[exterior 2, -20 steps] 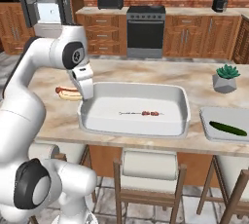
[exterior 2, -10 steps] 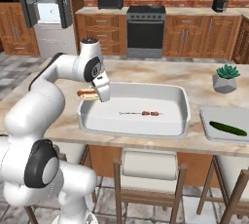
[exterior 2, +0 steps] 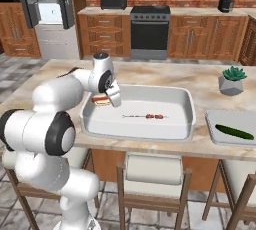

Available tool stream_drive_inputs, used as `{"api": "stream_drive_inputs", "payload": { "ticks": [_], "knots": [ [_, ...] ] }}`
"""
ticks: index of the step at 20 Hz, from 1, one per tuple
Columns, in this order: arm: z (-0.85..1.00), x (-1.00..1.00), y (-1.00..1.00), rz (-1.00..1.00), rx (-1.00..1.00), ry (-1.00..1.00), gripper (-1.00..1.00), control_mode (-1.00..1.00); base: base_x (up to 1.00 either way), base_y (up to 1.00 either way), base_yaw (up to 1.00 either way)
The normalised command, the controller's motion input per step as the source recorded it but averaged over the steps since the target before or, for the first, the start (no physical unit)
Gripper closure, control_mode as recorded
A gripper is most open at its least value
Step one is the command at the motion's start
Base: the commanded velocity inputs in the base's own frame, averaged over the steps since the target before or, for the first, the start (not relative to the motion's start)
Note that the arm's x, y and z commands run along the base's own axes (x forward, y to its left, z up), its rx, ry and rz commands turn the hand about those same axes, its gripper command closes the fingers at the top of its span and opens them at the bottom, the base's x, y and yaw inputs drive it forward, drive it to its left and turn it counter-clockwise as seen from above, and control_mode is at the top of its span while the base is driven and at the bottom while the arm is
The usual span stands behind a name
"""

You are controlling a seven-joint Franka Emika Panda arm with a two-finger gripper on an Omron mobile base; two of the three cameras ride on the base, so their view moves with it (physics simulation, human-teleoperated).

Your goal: Place the cold items (lemon wedge and cucumber) from the fridge in one tupperware on the dining counter. Place the warm items (hot dog and kebab skewer) in the stove area in another tupperware.

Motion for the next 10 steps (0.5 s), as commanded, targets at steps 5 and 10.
{"api": "stream_drive_inputs", "payload": {
  "ticks": [5,10],
  "knots": [
    [-0.28,0.89,0.00,0.00,0.00,0.07,1.00,-1.00,0.00,0.00,0.00],
    [-0.44,0.21,-0.09,0.00,0.00,0.13,1.00,-1.00,0.00,0.00,0.00]
  ]
}}
